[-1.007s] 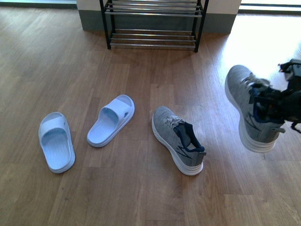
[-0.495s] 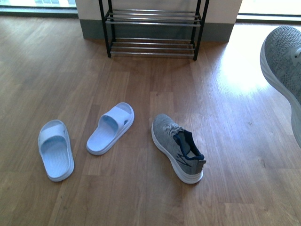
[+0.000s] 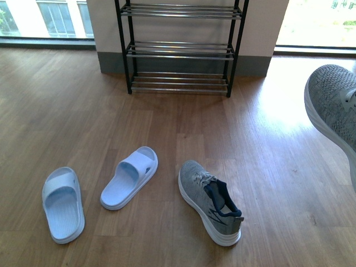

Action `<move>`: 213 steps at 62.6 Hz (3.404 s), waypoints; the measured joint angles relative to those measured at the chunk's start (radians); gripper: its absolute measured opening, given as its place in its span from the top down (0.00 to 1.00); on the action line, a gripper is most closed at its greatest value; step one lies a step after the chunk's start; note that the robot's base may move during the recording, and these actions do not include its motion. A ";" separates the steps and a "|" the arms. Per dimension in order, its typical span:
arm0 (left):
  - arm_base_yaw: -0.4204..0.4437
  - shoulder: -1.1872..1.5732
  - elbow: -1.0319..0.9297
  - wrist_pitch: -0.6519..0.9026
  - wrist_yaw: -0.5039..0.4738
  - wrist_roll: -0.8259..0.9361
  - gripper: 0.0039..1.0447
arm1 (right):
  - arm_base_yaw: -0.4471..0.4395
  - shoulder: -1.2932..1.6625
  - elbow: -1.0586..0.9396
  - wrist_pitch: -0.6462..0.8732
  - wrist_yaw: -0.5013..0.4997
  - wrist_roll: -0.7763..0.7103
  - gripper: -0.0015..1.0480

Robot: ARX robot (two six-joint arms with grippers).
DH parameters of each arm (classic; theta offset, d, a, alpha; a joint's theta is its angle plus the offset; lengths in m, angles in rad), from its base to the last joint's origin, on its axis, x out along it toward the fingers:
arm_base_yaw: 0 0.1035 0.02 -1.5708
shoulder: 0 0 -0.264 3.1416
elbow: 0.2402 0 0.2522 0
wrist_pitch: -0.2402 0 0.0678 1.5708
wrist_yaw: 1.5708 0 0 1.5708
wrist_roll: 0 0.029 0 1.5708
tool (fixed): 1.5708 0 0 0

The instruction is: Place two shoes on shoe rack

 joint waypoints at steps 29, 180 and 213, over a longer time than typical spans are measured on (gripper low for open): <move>0.000 0.000 0.000 0.000 -0.002 0.000 0.09 | 0.005 -0.002 -0.001 0.001 -0.002 0.000 0.99; -0.017 2.034 0.656 0.450 -0.216 -0.066 0.09 | -0.001 -0.004 -0.005 0.001 0.003 0.000 0.99; -0.111 2.449 1.064 0.243 -0.299 -0.287 0.09 | 0.000 -0.004 -0.005 0.001 0.003 0.000 0.99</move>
